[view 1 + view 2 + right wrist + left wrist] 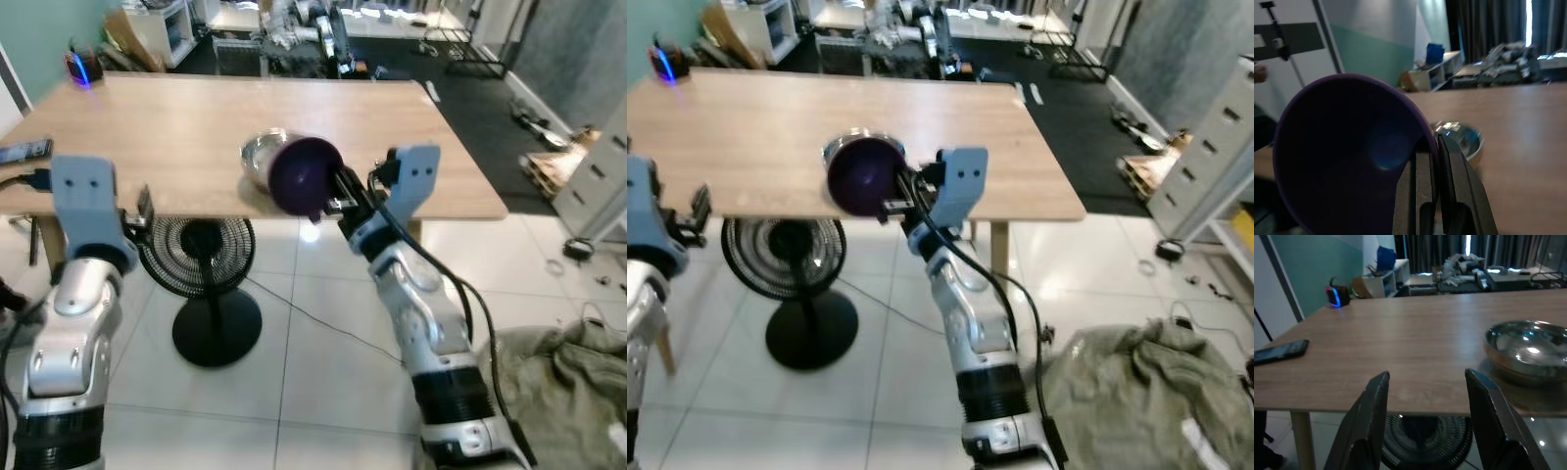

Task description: Setting the table

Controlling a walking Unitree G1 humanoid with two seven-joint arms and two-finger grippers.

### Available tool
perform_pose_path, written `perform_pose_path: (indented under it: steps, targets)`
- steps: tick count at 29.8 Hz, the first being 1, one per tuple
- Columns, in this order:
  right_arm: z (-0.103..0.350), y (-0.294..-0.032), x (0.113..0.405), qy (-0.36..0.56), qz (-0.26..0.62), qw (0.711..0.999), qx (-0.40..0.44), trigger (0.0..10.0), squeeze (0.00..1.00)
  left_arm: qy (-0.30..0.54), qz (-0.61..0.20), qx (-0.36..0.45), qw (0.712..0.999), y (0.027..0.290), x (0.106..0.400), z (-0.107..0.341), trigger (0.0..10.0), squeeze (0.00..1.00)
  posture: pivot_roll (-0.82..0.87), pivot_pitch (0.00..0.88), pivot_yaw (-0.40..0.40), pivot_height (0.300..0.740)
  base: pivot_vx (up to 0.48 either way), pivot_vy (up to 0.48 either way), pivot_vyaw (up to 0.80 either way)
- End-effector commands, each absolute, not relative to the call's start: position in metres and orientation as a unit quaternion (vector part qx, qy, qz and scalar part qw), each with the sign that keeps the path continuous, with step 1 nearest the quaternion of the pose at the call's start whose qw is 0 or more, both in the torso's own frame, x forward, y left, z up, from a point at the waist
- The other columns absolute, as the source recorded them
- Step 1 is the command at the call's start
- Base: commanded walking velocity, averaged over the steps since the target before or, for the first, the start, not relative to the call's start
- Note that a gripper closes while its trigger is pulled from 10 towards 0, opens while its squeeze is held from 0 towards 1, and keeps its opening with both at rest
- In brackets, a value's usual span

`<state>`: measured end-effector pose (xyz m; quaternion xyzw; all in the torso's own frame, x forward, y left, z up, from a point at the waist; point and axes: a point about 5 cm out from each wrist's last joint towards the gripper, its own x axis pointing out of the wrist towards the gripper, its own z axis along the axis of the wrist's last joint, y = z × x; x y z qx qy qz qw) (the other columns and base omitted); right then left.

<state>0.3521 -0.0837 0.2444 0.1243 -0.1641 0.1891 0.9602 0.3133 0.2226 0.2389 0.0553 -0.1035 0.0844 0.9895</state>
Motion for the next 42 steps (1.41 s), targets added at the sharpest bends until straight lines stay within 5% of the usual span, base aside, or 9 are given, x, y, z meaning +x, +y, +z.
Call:
perform_pose_path:
  steps: [1, 20, 29, 42]
  targets:
    - [0.246, -0.077, 0.351, -0.166, 0.194, 0.958, 0.128, 10.0, 0.0, -0.097, 0.095, 0.058, 0.989, 0.229, 0.311, 0.236, 10.0, 0.0, 0.11, 0.026, 0.033, 0.74, 0.48, 0.0, 0.0]
    - [0.246, -0.08, 0.355, -0.163, 0.179, 0.962, 0.124, 10.0, 0.0, -0.095, 0.094, 0.056, 0.989, 0.228, 0.311, 0.235, 10.0, 0.0, 0.11, 0.033, 0.028, 0.74, 0.48, 0.0, -0.35]
    - [0.253, -0.078, 0.356, -0.18, 0.198, 0.963, 0.009, 10.0, 0.0, -0.093, 0.078, 0.057, 0.991, 0.226, 0.307, 0.233, 10.0, 0.0, 0.12, 0.036, 0.027, 0.74, 0.353, 0.0, 0.0]
    - [0.249, -0.086, 0.375, -0.114, 0.197, 0.964, -0.136, 10.0, 0.0, -0.081, -0.212, 0.089, 0.97, 0.183, 0.261, 0.239, 10.0, 0.0, 0.14, 0.04, 0.015, 0.74, 0.0, 0.0, 0.0]
